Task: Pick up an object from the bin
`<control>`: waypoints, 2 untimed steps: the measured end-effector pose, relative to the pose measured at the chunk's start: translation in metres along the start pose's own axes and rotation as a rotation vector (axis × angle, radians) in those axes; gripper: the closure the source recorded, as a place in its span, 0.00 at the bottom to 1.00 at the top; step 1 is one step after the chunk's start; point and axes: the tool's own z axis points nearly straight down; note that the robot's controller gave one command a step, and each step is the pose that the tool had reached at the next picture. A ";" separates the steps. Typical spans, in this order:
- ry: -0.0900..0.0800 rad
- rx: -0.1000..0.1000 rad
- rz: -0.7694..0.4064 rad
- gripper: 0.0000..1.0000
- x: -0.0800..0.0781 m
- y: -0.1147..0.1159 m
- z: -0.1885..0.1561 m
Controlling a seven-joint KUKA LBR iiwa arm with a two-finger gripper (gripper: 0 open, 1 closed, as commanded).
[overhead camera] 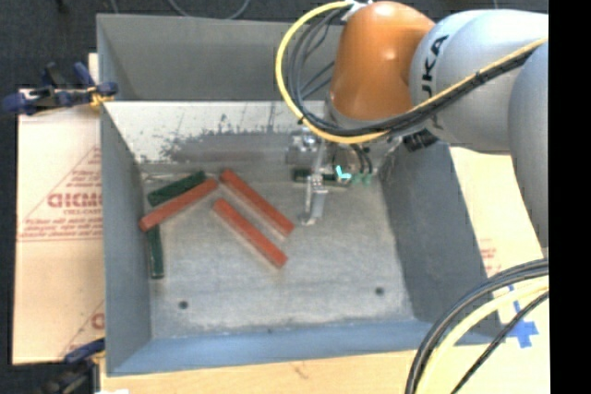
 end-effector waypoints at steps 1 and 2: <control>0.000 -0.002 0.026 0.00 -0.025 0.031 0.101; -0.006 -0.001 0.028 1.00 -0.026 0.030 0.096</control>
Offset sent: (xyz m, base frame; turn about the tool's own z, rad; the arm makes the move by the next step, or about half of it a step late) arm 0.0247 0.0310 -0.0967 0.0303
